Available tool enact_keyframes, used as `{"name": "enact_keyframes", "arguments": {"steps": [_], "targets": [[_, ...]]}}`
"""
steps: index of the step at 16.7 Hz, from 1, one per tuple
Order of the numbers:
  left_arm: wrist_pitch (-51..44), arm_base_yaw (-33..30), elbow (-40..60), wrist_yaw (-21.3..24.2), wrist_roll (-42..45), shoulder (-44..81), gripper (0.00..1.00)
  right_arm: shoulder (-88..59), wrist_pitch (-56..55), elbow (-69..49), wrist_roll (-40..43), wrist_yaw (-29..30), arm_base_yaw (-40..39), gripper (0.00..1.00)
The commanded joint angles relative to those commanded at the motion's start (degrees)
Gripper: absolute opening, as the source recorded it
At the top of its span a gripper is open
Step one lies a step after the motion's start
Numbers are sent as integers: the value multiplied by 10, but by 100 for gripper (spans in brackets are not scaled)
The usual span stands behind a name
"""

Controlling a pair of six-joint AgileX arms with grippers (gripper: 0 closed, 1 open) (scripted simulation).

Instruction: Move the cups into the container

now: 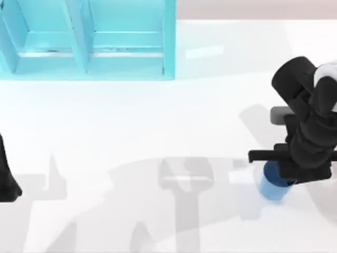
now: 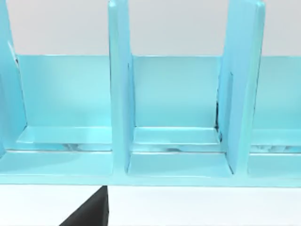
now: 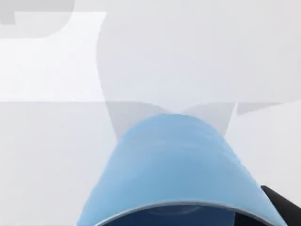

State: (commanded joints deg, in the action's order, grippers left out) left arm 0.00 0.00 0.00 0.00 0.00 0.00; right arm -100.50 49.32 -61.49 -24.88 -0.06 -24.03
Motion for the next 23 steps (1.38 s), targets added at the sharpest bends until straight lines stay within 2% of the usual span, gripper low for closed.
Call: {"name": "enact_keyframes", "arguments": {"steps": [8,16,19,23], "targets": [[0,0,0,0,0,0,100,105,195,-68,163,0,161,0],[0,0,0,0,0,0,100,89,219,-96,191,-3,188,0],[0,0,0,0,0,0,100,40,250,-165,262,-6,259,0],[0,0,0,0,0,0,100,-10,279,-281,411,-8,411,0]]}}
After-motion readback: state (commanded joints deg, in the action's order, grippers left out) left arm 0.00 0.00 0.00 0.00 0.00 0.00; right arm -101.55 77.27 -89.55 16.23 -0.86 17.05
